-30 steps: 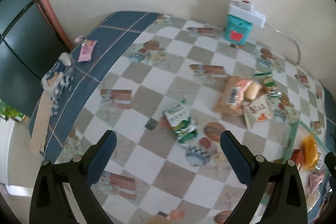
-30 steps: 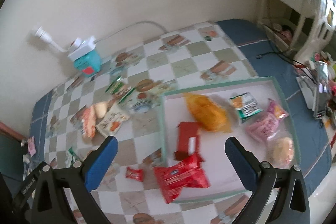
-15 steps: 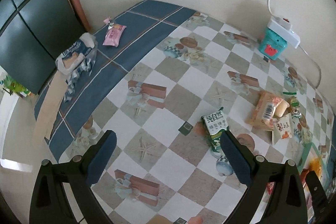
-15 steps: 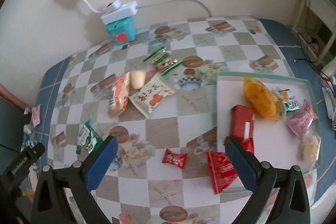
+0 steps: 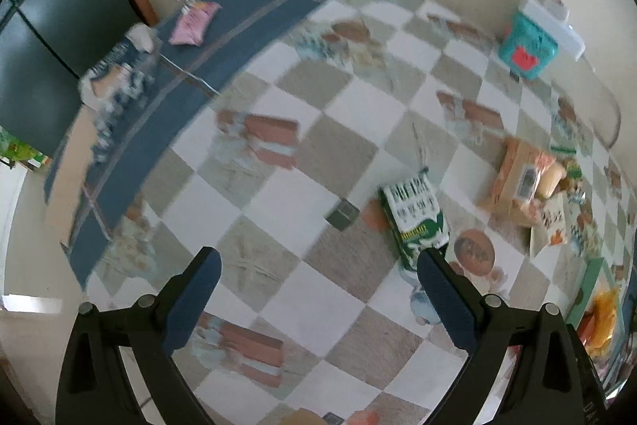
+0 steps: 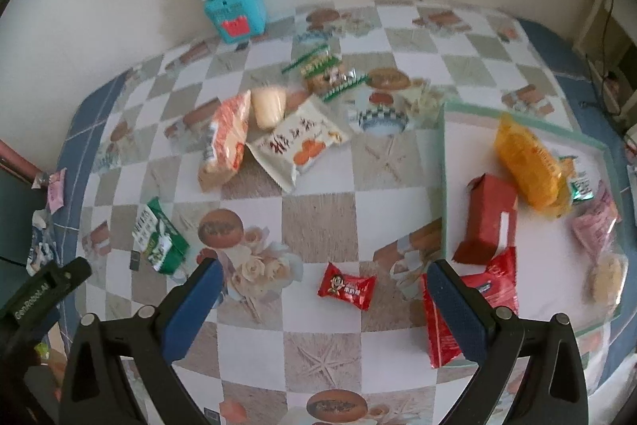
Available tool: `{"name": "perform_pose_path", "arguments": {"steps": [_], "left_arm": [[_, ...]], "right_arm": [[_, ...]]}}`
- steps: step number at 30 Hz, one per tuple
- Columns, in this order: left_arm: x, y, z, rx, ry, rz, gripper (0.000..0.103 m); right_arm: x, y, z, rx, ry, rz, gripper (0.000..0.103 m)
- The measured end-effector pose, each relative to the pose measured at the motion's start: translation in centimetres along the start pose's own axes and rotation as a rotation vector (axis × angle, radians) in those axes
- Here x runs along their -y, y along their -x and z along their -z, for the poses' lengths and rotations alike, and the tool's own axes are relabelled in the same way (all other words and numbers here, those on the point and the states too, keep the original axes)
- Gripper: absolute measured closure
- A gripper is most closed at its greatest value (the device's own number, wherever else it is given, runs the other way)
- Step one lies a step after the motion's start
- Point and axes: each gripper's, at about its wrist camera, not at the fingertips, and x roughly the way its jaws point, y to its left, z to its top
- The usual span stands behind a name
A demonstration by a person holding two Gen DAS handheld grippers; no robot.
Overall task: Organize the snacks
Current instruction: 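Lower left tool to the green biscuit box while right tool approaches the red candy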
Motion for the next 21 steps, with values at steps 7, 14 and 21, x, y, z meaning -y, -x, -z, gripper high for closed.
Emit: {"name": "perform_pose_path", "arguments": {"steps": [7, 14, 21], "left_arm": [[2.1, -2.7, 0.9, -0.097, -0.010, 0.025, 0.004], [1.9, -2.3, 0.8, -0.087, 0.004, 0.024, 0.004], [1.0, -3.2, 0.4, -0.111, 0.030, 0.034, 0.004]], "right_arm": [[0.4, -2.1, 0.3, -0.051, 0.002, 0.022, 0.000], [0.3, -3.1, 0.6, -0.081, 0.005, 0.000, 0.000], [0.1, -2.0, 0.4, -0.024, 0.020, -0.017, 0.001]]}}
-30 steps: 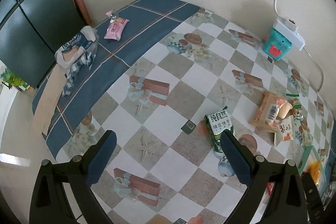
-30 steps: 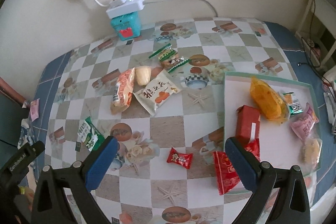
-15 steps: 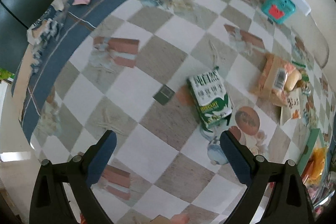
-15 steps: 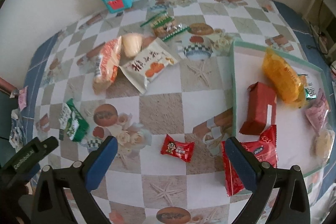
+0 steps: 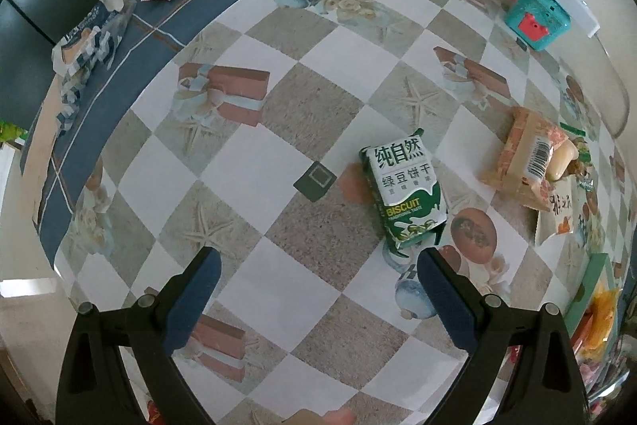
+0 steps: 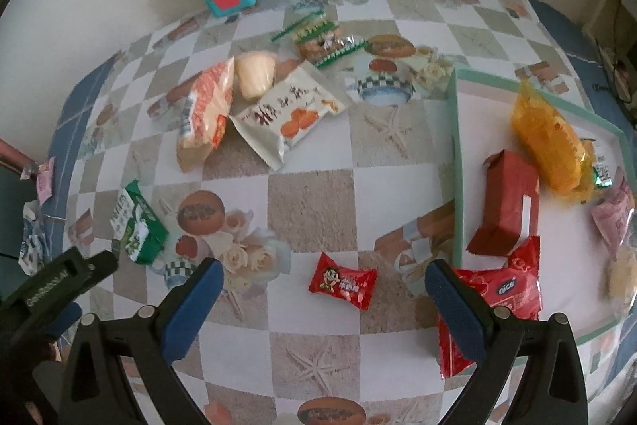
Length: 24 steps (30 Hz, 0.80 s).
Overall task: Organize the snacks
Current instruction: 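Lower left tool to the green biscuit box while right tool approaches the red candy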
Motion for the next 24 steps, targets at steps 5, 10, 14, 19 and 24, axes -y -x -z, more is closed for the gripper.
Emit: {"name": "perform_pose_path", "arguments": {"steps": [5, 10, 14, 19, 24], "left_arm": [[-1.0, 0.2, -0.2, 0.007, 0.019, 0.007, 0.004], [-1.8, 0.4, -0.5, 0.006, 0.040, 0.028, 0.004], [-2.2, 0.4, -0.5, 0.003, 0.050, 0.037, 0.004], [-2.1, 0.6, -0.4, 0.003, 0.057, 0.048, 0.004], [-2.2, 0.4, -0.5, -0.002, 0.056, 0.050, 0.004]], "right_arm": [[0.5, -0.2, 0.1, 0.005, -0.013, 0.025, 0.012], [0.7, -0.6, 0.3, 0.002, -0.013, 0.010, 0.023], [0.5, -1.0, 0.5, -0.002, -0.013, 0.039, 0.023], [0.3, -2.0, 0.9, -0.043, -0.005, 0.026, 0.034], [0.7, -2.6, 1.4, -0.062, -0.015, 0.049, 0.036]]}}
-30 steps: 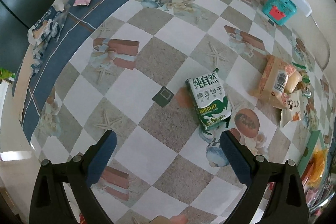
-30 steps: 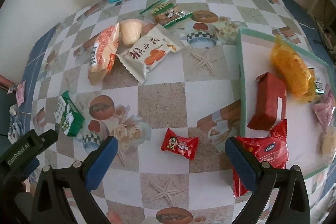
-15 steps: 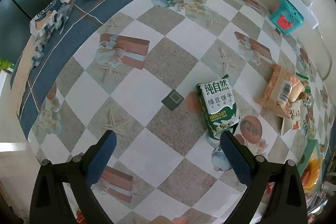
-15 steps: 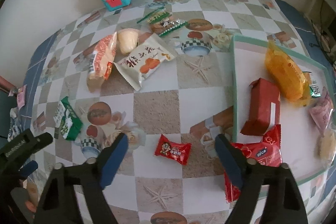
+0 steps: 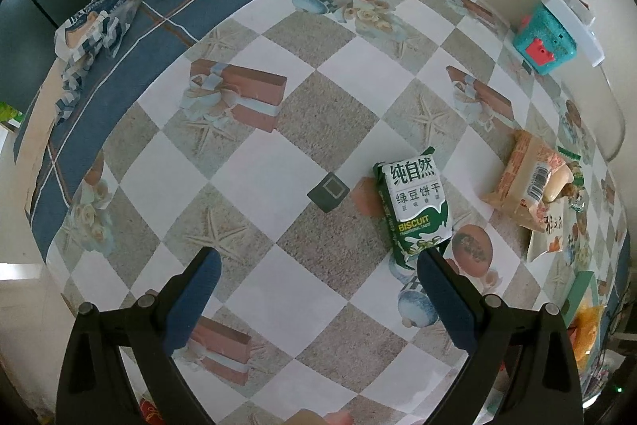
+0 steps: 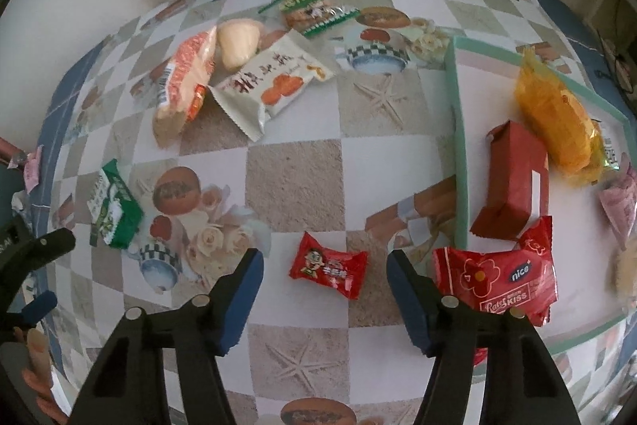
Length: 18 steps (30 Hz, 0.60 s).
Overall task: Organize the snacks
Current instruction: 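Lower left tool to the green biscuit box while right tool approaches the red candy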
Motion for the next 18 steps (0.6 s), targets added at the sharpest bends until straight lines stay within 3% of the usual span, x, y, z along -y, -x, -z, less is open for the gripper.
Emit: {"name": "perform_pose_path", "arguments": {"steps": [4, 11, 18], "left_arm": [[-0.1, -0.2, 0.0, -0.009, 0.001, -0.001, 0.004], [0.1, -0.3, -0.1, -0.005, -0.001, -0.004, 0.004], [0.5, -0.6, -0.4, -0.007, -0.001, -0.004, 0.004]], "right_arm": [[0.3, -0.7, 0.3, -0.020, -0.008, -0.010, 0.047], [0.2, -1.3, 0.4, -0.024, -0.007, -0.040, 0.056], [-1.3, -1.6, 0.6, -0.012, 0.027, -0.013, 0.063]]}}
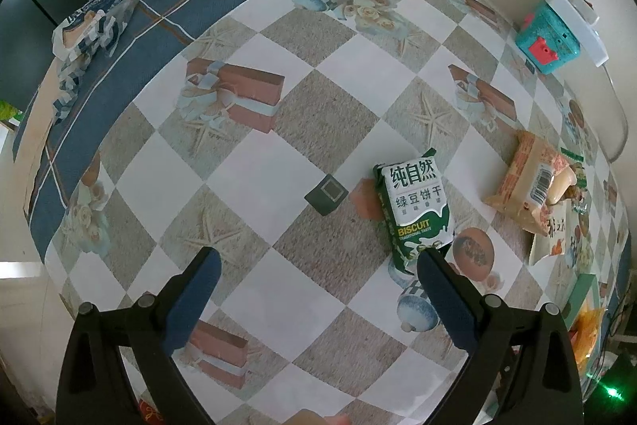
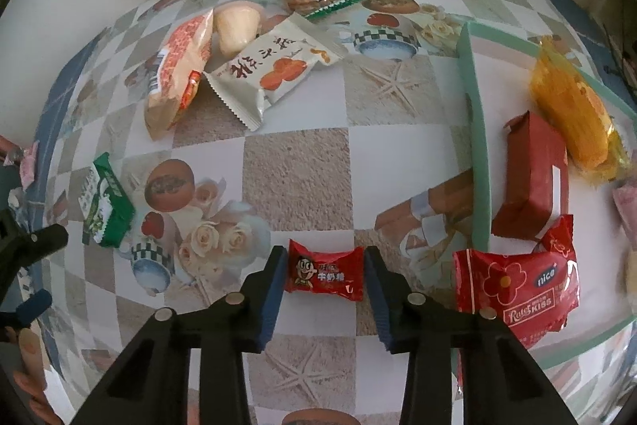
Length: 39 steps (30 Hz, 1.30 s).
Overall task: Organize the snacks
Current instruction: 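Lower left tool to the green biscuit box while right tool approaches the red candy, then close left tool on the green biscuit box while right tool grasps the red candy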
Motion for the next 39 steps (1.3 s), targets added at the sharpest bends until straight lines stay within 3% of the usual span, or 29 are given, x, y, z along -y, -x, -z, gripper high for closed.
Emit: {"name": "perform_pose_path", "arguments": {"steps": [13, 23, 29, 31, 33, 34, 36, 39], "left_arm": [[1.9, -1.5, -2.0, -0.003, 0.003, 0.067, 0.004], [5.0, -3.9, -2.7, 0.008, -0.063, 0.057, 0.004], [6.2, -5.0, -3.0, 0.013, -0.088, 0.052, 0.011], [7.0, -5.3, -3.0, 0.019, -0.104, 0.050, 0.019], [7.7, -5.7, -2.9, 0.018, -0.124, 0.037, 0.036], [8.0, -5.8, -2.9, 0.014, -0.131, 0.038, 0.038], [8.6, -6.1, -2.7, 0.010, -0.142, 0.040, 0.055], [9.2, -5.9, -2.7, 0.023, -0.158, 0.027, 0.061]], "right_arm": [[-2.5, -0.7, -0.7, 0.034, 0.052, 0.007, 0.072], [-2.8, -1.2, -3.4, 0.053, 0.055, -0.015, 0.073], [-2.0, -1.7, -5.3, 0.062, 0.052, -0.027, 0.073], [-1.6, -2.0, -5.8, 0.062, 0.050, -0.032, 0.073], [-1.3, -2.0, -6.0, 0.064, 0.050, -0.034, 0.073], [-1.2, -2.0, -6.2, 0.064, 0.050, -0.034, 0.073], [-1.2, -2.1, -6.3, 0.064, 0.049, -0.035, 0.073], [-0.6, -1.9, -6.2, 0.065, 0.047, -0.039, 0.073]]}}
